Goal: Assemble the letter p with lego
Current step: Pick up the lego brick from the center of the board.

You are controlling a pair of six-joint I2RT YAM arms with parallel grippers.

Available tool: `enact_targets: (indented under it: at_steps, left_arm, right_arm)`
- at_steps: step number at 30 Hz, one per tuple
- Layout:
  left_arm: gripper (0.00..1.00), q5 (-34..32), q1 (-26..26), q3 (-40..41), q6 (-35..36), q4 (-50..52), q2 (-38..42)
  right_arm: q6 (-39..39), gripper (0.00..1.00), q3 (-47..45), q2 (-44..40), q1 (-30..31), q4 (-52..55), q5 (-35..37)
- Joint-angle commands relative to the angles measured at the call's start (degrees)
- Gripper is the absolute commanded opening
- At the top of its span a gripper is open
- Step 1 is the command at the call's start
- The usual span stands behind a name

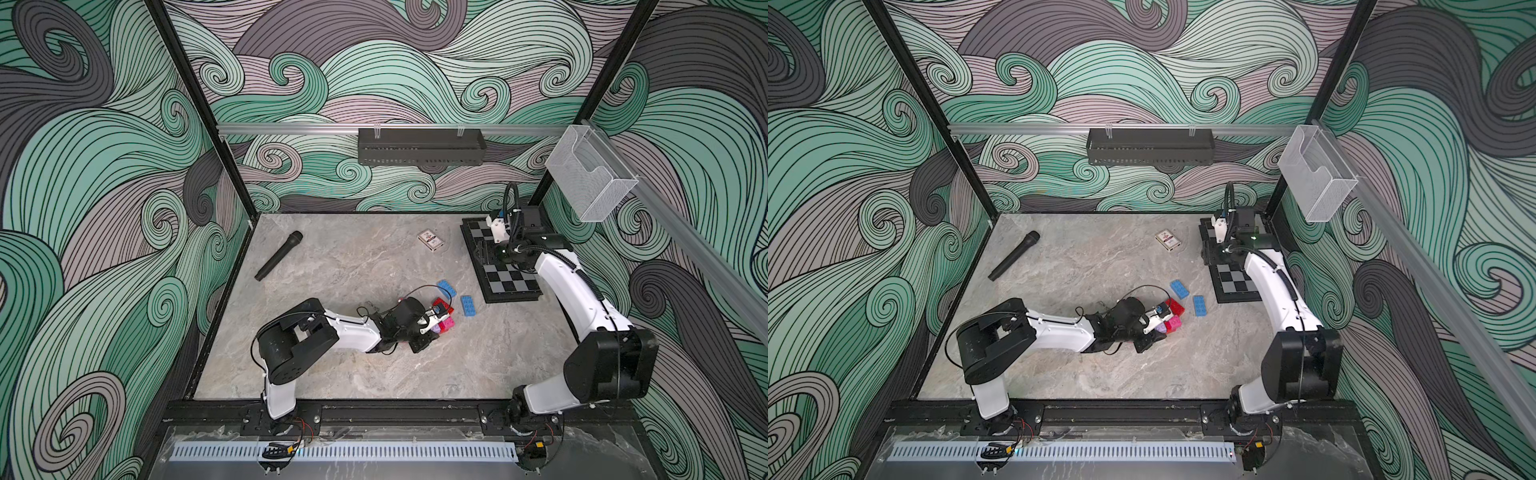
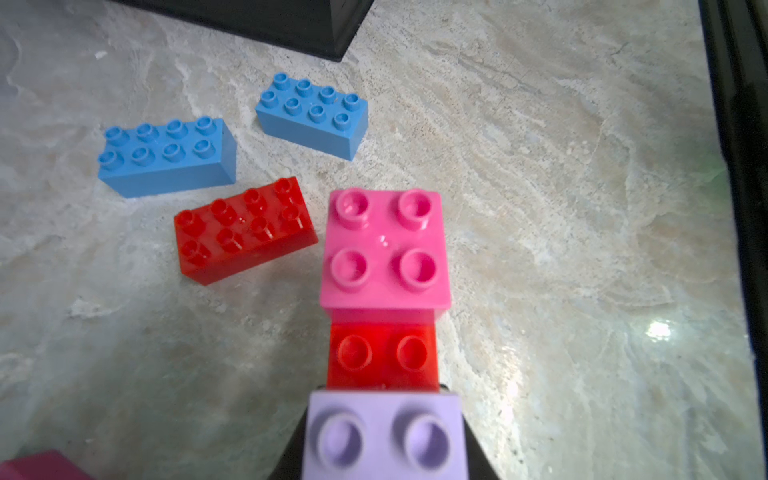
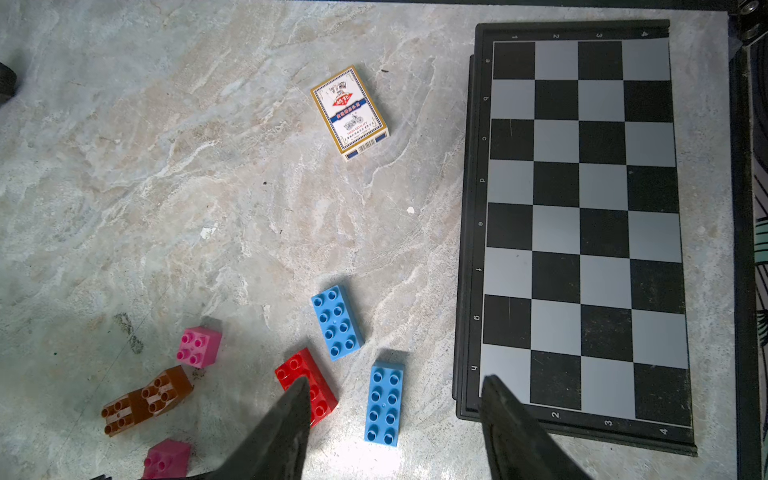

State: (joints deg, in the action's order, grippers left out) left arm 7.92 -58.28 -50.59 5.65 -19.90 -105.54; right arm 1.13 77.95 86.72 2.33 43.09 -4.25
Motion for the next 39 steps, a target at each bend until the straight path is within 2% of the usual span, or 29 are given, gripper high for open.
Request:
enact_targets:
  at_steps: [1, 3, 5, 14, 21, 27, 39]
  left_arm:
    - [0.14, -0.02, -0.3, 0.58, -0.52, -0.75, 1.07]
    - [0.08, -0.16, -0.3, 0.64, -0.5, -0.67, 1.2]
    - [0.06, -0.69, -0.25, 0.75, -0.4, -0.38, 1.54]
    - [0.05, -1.49, -0.28, 0.15, -0.68, 0.13, 0.01]
    - [0.0, -2.12, -0.25, -1.25, -1.13, 1.7, -1.44]
    - [0.0, -1.6, -0.32, -2.63, -1.16, 3.37, -2.54]
    - [0.0, -1.6, -0.27, -3.03, -0.99, 4.04, -2.88]
  right_arm:
    - [0.65, 0.65, -1.48, 2.16, 0.08, 2.73, 2.17]
    - [0.46, 0.65, -1.64, 3.51, 0.8, 4.95, 4.33]
    - [0.07, 0.65, -2.08, 4.92, 2.05, 7.05, 6.18]
    - [-2.32, 0.66, -8.01, 7.58, 7.48, 7.9, 5.84]
    - [-3.5, 0.65, -10.17, 11.1, 8.42, 7.29, 6.53]
    - [-3.59, 0.63, -10.11, 15.46, 9.0, 7.22, 7.59]
    - [-3.59, 0.51, -9.66, 18.51, 9.13, 6.57, 8.59]
